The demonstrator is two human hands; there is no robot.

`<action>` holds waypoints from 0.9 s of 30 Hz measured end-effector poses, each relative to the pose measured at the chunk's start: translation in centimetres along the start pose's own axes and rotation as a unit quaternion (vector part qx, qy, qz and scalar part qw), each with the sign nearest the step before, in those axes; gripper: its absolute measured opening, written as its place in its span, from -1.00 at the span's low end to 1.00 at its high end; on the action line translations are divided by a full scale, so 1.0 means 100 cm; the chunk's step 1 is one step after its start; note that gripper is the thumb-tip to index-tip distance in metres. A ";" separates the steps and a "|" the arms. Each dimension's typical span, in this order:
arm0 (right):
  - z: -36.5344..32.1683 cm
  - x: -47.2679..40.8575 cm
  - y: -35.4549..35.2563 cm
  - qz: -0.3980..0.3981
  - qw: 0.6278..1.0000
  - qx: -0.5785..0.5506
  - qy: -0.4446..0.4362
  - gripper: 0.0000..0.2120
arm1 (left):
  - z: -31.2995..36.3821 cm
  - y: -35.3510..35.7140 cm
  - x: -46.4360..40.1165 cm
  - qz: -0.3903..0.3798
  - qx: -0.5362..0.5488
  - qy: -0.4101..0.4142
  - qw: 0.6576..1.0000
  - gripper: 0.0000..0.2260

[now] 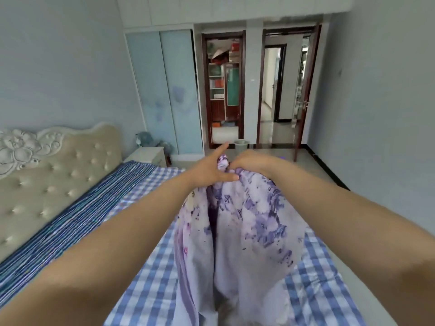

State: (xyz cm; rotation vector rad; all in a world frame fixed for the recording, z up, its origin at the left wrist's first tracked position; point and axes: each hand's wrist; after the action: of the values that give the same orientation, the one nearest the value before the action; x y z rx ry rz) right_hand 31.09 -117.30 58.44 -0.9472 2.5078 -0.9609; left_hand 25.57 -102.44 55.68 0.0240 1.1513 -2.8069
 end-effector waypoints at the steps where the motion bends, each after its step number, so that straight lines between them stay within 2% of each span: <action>1: 0.003 -0.004 0.005 -0.012 1.000 -0.011 -0.020 -0.86 | -0.006 0.007 -0.006 -0.017 -0.009 -0.005 1.000 -0.25; 4: 0.025 -0.009 0.010 -0.027 0.998 -0.052 -0.020 -0.78 | -0.021 0.016 -0.022 -0.007 -0.021 -0.021 1.000 -0.72; 6: 0.049 -0.009 0.013 -0.091 0.991 -0.092 0.020 -0.47 | -0.031 0.016 -0.031 0.007 -0.003 -0.046 0.999 -0.87; 7: 0.062 -0.010 0.017 -0.137 0.987 -0.066 0.042 -0.32 | -0.038 0.015 -0.036 0.014 0.017 -0.059 0.998 -0.85; 8: 0.075 -0.010 0.021 -0.175 0.983 -0.010 0.063 -0.32 | -0.045 0.015 -0.044 0.012 0.033 -0.069 0.997 -0.81; 10: 0.093 -0.008 0.027 -0.223 0.965 0.094 0.099 -0.64 | -0.056 0.010 -0.056 0.007 0.050 -0.095 0.994 -0.86; 11: 0.104 -0.008 0.028 -0.233 0.958 0.124 0.111 -0.73 | -0.059 0.006 -0.059 0.004 0.058 -0.102 0.993 -0.88; 13: 0.126 -0.003 0.027 -0.263 0.950 0.094 0.142 -0.78 | -0.070 -0.001 -0.073 0.016 0.082 -0.130 0.988 -0.59; 15: 0.146 0.001 0.022 -0.244 0.958 -0.014 0.151 -0.71 | -0.078 -0.009 -0.081 0.039 0.101 -0.142 0.984 -0.50; 18: 0.160 0.006 0.014 -0.101 0.971 -0.147 0.162 -0.67 | -0.091 -0.016 -0.096 0.057 0.113 -0.177 0.976 -0.49; 21: 0.170 0.001 0.010 0.083 0.933 -0.308 0.168 -0.45 | -0.102 -0.018 -0.108 0.085 0.136 -0.217 0.963 -0.45; 22: 0.170 -0.004 0.010 0.162 0.905 -0.361 0.158 -0.49 | -0.106 -0.020 -0.113 0.100 0.140 -0.224 0.959 -0.40; 24: 0.165 -0.015 0.013 0.354 0.815 -0.433 0.154 -0.76 | -0.116 -0.017 -0.129 0.156 0.160 -0.244 0.944 -0.34; 26: 0.157 -0.023 0.019 0.537 0.718 -0.405 0.179 -0.70 | -0.127 -0.011 -0.135 0.221 0.211 -0.309 0.901 -0.29; 27: 0.155 -0.027 0.026 0.599 0.690 -0.362 0.183 -0.65 | -0.133 -0.005 -0.132 0.224 0.265 -0.352 0.869 -0.28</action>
State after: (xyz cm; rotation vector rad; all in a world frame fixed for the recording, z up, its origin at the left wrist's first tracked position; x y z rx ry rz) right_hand 39.25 -121.53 45.39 0.9387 2.9295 0.3478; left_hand 38.30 -91.47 47.28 -0.5572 0.1634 -2.2779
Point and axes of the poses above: each hand's wrist, its own x-axis away from the middle knuckle, its own y-axis out of the palm, z = x × y, and after that the axes turned 10 degrees about -y, right-handed
